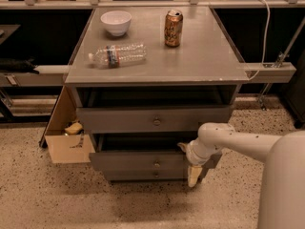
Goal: Open middle drawer
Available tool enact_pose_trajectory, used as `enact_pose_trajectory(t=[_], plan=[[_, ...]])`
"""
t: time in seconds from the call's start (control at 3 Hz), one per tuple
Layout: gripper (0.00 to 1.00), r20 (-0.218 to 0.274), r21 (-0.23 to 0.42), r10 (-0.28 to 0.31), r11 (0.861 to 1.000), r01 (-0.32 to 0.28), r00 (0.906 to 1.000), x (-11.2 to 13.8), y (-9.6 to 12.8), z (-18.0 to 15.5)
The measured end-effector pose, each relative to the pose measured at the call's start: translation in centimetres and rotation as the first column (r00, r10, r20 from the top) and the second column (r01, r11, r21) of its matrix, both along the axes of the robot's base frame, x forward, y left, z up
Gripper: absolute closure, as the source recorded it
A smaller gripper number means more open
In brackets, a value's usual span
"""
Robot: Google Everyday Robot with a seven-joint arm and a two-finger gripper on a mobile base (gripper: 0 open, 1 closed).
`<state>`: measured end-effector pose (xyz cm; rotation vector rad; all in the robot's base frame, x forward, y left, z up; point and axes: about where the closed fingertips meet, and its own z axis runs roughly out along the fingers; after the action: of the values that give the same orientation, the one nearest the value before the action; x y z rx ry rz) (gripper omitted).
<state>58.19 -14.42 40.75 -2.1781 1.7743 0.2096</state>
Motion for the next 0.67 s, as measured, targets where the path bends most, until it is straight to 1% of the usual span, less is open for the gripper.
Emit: enact_pose_trajectory(t=[0.33,0.67], plan=[[0.26,-0.056,0.01,0.023,1.0,-0.023,0.9982,-2.6,0.1,0.1],[0.49,-0.081,0.01,0.026,1.0,-0.025,0.9963,-4.7,-0.2,0.6]])
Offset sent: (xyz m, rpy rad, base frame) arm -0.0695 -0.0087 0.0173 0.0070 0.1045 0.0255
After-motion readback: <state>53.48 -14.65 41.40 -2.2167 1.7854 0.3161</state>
